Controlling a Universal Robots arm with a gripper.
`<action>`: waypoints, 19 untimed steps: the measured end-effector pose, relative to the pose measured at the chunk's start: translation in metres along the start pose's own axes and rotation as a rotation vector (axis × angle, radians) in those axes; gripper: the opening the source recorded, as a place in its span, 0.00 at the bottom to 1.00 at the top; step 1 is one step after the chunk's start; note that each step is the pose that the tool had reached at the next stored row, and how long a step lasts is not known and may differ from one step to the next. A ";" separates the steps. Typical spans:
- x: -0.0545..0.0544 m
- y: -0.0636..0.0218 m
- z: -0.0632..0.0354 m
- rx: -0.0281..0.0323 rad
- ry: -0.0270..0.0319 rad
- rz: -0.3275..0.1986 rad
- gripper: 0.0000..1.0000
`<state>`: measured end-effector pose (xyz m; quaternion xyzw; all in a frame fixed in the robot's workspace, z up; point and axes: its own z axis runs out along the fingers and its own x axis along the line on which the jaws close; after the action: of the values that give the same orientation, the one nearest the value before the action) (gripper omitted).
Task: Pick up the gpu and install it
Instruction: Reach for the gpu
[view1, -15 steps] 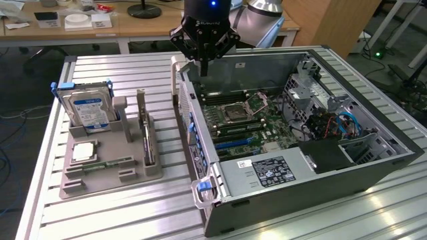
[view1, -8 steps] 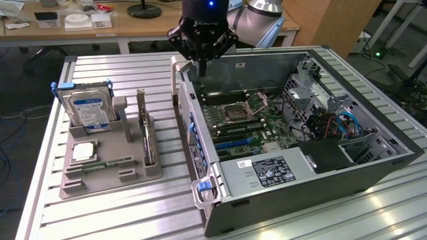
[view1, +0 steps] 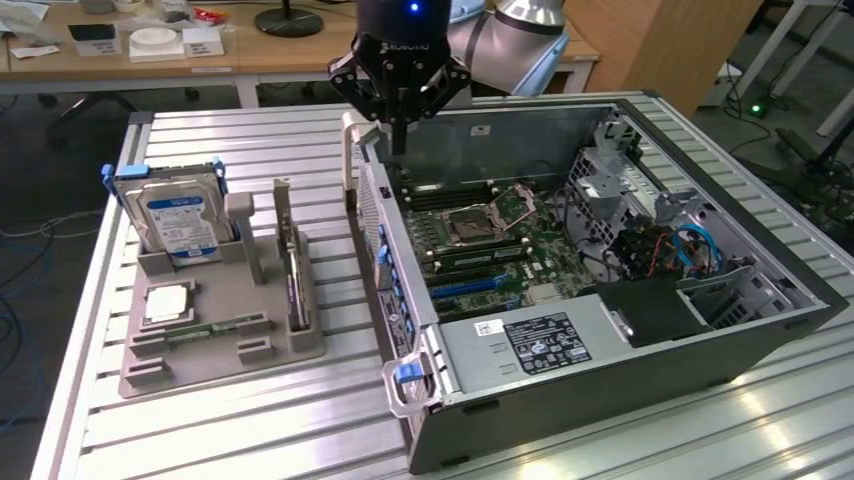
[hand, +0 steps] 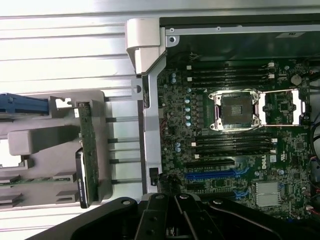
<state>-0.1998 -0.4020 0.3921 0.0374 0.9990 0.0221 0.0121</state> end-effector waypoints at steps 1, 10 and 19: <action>0.001 -0.0001 0.0000 0.0000 0.0000 0.000 0.10; 0.008 -0.0010 0.0000 0.0000 0.0001 0.000 0.10; 0.014 -0.0023 0.0000 0.0000 0.0005 0.000 0.10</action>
<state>-0.2136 -0.4033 0.3917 0.0374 0.9990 0.0221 0.0119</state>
